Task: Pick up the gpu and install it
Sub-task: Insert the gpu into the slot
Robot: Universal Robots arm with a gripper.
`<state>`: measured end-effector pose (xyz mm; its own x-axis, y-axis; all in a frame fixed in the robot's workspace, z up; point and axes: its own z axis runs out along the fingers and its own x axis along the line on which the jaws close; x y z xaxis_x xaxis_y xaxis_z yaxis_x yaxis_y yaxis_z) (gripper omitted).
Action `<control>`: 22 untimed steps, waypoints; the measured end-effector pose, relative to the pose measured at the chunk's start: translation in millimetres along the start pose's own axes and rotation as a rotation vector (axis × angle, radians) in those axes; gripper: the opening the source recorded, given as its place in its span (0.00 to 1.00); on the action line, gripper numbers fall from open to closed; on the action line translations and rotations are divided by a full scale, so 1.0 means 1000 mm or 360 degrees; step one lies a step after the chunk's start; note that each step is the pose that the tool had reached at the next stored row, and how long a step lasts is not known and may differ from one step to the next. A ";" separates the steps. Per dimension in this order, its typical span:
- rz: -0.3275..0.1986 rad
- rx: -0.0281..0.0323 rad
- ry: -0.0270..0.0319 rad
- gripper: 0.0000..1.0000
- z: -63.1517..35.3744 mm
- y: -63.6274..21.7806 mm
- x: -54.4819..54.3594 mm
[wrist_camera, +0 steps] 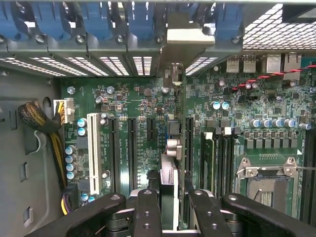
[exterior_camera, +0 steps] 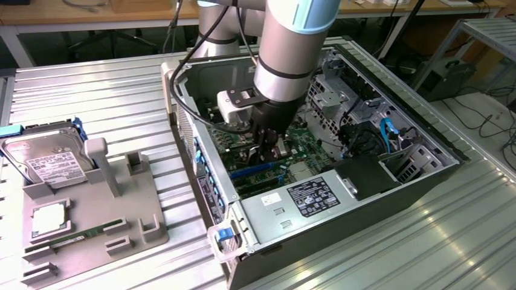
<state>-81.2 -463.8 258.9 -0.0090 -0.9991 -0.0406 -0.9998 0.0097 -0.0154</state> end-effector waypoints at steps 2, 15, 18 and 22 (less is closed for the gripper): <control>0.0000 0.00000 -0.00003 0.27 0.0019 0.0001 0.000; 0.0000 0.00001 -0.00023 0.27 0.0080 0.0018 0.000; 0.0000 -0.00001 -0.00024 0.27 0.0113 0.0022 0.000; 0.0000 -0.00004 -0.00034 0.27 0.0149 0.0024 0.001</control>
<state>-83.3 -463.8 244.0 -0.0091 -0.9990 -0.0427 -0.9998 0.0098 -0.0151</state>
